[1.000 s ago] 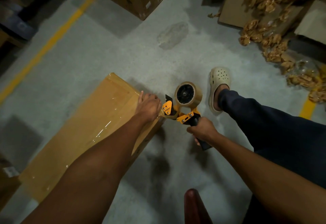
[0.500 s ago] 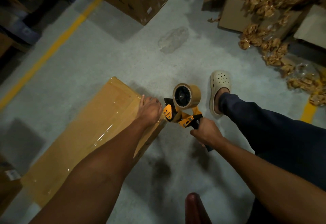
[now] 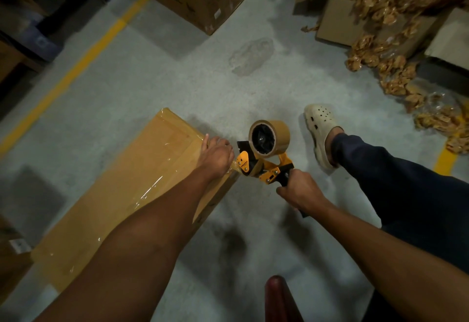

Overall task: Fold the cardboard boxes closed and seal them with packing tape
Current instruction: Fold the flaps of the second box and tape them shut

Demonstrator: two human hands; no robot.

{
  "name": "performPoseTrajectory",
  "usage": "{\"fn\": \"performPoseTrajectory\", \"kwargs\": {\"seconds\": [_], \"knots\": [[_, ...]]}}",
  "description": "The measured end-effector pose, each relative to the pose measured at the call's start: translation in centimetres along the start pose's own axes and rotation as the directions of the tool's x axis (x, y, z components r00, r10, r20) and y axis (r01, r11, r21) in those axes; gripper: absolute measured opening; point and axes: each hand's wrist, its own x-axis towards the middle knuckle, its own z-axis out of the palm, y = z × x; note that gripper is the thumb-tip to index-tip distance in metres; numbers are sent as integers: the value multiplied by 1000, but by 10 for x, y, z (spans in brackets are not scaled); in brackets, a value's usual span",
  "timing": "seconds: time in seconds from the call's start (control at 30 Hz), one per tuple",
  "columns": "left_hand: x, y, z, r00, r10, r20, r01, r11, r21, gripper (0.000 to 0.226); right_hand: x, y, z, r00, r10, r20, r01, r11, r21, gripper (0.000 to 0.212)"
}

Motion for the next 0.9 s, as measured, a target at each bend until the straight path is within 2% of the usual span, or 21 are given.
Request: {"fn": "performPoseTrajectory", "kwargs": {"seconds": [0.4, 0.47, 0.53, 0.57, 0.67, 0.8, 0.9], "knots": [[0, 0, -2, 1000, -7, 12, 7, 1000, 7, 42, -3, 5, -5, 1000, -26, -9, 26, 998, -54, 17], [1, 1, -5, 1000, -2, 26, 1, 1000, 23, 41, -10, 18, 4, 994, -76, 80, 92, 972, -217, 14], [1, 0, -5, 998, -6, 66, 2, 998, 59, 40, -29, 35, 32, 973, -71, 220, 147, 925, -351, 23], [3, -3, -1, 999, -18, 47, 15, 998, 59, 40, -35, 42, 47, 964, -44, 262, 135, 930, -341, 25], [1, -4, 4, 1000, -10, -29, 11, 998, 64, 38, -22, 36, 54, 984, 16, 177, 21, 979, -204, 29], [0, 1, -5, 1000, 22, 12, -22, 996, 81, 42, -5, 16, 33, 991, 117, 67, -118, 993, 8, 18], [0, 3, -7, 999, -13, 51, 9, 997, 82, 58, 5, 4, 31, 990, 123, 69, -130, 987, 96, 20]]}}
